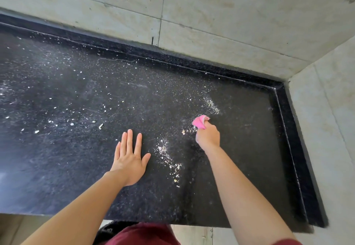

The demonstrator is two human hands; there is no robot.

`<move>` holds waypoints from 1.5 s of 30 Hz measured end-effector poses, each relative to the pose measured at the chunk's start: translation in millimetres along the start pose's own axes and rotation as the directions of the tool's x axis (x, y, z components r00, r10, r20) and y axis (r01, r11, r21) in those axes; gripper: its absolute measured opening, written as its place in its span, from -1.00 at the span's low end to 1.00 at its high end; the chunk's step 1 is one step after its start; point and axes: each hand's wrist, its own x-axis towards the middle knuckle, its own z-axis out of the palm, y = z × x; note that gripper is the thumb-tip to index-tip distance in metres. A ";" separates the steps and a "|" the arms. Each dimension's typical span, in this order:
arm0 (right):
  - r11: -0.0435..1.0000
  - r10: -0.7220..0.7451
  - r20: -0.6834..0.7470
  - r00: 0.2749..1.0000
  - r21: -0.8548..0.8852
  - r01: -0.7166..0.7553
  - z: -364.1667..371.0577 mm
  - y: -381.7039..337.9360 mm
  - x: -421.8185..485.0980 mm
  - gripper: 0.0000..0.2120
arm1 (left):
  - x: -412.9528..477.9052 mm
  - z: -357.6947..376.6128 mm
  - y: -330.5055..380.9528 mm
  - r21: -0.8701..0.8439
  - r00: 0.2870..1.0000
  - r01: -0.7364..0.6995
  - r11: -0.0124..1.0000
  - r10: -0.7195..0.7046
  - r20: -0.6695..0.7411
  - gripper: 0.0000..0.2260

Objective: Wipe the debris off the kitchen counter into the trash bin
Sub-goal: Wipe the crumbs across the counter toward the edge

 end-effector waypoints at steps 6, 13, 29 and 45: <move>0.963 -0.218 0.231 0.948 0.206 0.171 33.9 -45.2 -43.4 -0.62 | 0.2 2.4 -0.4 -0.009 0.999 0.003 1.000 -0.003 -0.034 -0.39; 0.910 -0.142 0.127 0.982 0.408 0.079 -22.2 -19.7 6.2 -0.62 | 11.7 -12.8 0.1 -0.061 0.954 0.013 0.998 -0.031 -0.298 -0.46; 0.945 -0.035 0.090 0.995 0.328 0.003 -4.9 -20.4 79.0 -0.51 | 96.3 -48.3 -0.4 -0.089 0.965 0.145 0.985 -0.161 -0.207 -0.42; 0.907 0.148 -0.022 0.989 0.401 -0.127 -102.1 -24.3 148.0 -0.84 | 97.2 -58.5 -2.9 -0.099 0.984 0.146 0.984 -0.155 -0.085 -0.40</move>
